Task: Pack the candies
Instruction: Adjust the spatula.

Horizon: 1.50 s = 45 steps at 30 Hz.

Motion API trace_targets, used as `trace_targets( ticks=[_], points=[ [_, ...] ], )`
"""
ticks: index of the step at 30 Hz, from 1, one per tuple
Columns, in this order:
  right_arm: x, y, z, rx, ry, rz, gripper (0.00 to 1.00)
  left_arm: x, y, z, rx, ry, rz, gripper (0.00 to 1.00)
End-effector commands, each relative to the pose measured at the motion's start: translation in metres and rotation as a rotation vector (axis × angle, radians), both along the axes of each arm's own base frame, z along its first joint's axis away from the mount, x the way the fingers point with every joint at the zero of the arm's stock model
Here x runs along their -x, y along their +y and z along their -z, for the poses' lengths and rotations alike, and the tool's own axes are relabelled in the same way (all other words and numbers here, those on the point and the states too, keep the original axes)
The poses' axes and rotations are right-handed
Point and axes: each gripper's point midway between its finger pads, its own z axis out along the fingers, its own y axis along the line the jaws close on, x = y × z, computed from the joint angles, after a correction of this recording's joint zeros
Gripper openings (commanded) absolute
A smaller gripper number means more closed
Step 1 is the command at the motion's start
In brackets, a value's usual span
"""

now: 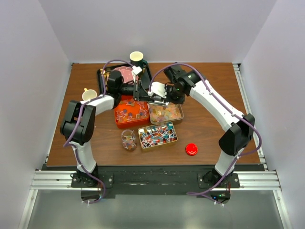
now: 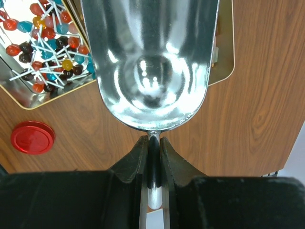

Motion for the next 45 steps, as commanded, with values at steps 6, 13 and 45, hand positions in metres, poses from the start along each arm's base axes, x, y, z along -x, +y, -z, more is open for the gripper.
trace_targets(
  ticks=[6,13,45],
  points=[
    [0.012,-0.001,-0.021,-0.104,-0.006,0.040,0.40,0.010,0.001,-0.012,0.044,-0.044,0.054,0.00],
    [0.045,-0.004,-0.039,-0.407,0.085,-0.059,0.56,0.011,0.002,-0.009,0.041,-0.034,0.065,0.00],
    [0.017,0.029,-0.039,-0.522,-0.008,-0.089,0.39,0.011,0.002,0.003,0.018,0.004,0.064,0.00]
  ],
)
